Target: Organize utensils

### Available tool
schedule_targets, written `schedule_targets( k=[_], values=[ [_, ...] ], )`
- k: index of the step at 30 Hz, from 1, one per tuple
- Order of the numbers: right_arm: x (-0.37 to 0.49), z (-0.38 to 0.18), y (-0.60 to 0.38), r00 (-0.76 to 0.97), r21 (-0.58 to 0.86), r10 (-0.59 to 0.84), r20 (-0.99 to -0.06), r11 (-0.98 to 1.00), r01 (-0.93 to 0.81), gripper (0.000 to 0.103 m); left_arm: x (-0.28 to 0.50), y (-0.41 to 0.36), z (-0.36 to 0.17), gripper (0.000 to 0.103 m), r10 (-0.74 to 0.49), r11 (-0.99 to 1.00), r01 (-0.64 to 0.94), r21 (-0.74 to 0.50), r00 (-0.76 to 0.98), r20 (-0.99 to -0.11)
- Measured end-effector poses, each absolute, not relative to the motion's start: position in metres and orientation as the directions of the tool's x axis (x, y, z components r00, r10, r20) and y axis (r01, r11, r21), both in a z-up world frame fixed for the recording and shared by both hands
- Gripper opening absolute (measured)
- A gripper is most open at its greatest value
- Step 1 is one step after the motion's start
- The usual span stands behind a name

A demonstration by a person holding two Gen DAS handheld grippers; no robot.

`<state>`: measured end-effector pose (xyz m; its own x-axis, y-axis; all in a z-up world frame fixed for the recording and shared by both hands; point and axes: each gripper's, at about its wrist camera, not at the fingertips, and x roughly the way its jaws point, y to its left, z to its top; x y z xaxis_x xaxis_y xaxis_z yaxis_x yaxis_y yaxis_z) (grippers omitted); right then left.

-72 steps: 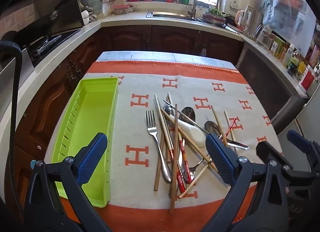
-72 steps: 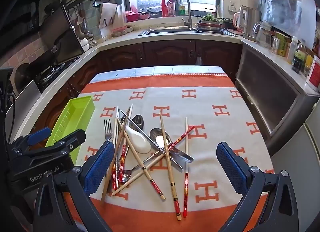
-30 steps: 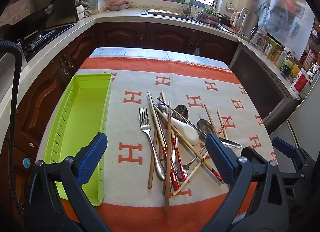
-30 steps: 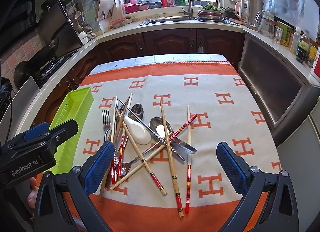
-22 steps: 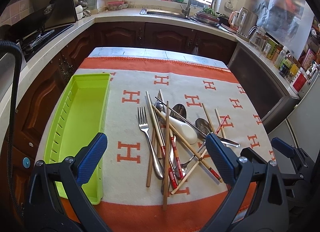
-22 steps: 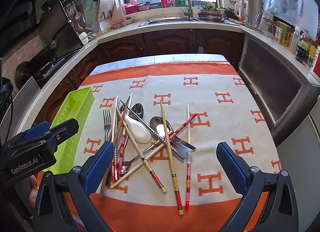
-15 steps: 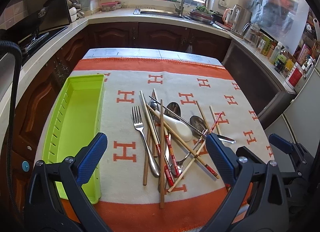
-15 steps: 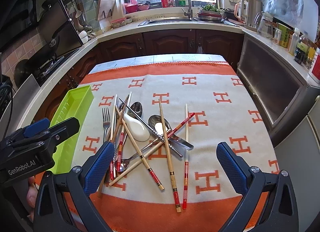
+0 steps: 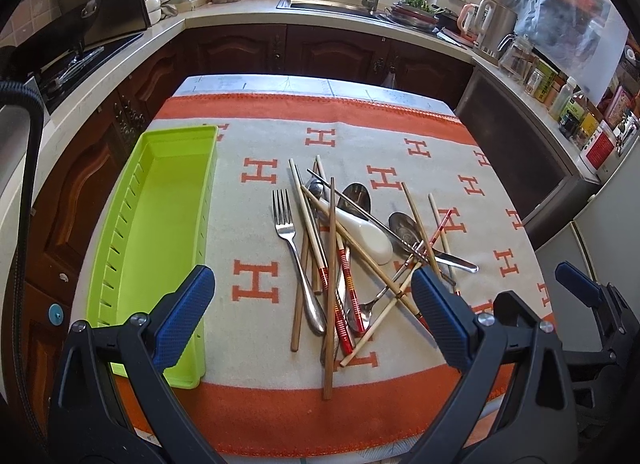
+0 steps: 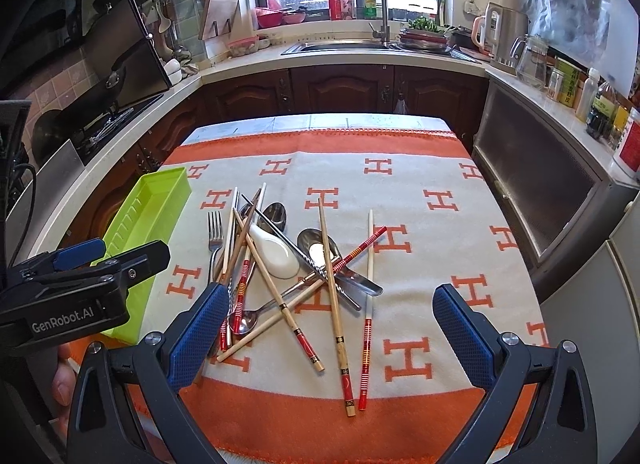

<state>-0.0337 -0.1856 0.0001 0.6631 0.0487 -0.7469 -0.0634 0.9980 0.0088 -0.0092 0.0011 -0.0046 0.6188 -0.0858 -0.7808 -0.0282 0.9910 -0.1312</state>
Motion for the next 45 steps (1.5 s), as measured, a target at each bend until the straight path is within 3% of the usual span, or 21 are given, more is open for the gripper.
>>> schedule_targets(
  k=[25, 31, 37, 45],
  values=[
    [-0.015, -0.01, -0.207, 0.612, 0.065, 0.08, -0.787, 0.997, -0.047, 0.102, 0.005, -0.008, -0.019, 0.097, -0.075, 0.993, -0.024, -0.113, 0.611, -0.788],
    [0.003, -0.026, -0.219, 0.59, 0.053, 0.069, -0.804, 0.998, -0.044, 0.095, 0.019, -0.017, -0.027, 0.097, -0.046, 0.998, -0.012, -0.068, 0.616, -0.786],
    [0.017, -0.046, -0.228, 0.553, 0.063, 0.088, -0.828, 0.996, -0.064, 0.081, 0.032, -0.026, -0.043, 0.082, -0.121, 0.993, 0.077, -0.093, 0.592, -0.797],
    [0.031, -0.08, -0.235, 0.503, 0.08, 0.116, -0.856, 0.992, -0.093, 0.06, 0.051, -0.027, -0.081, 0.061, -0.186, 0.982, 0.072, -0.173, 0.491, -0.851]
  ],
)
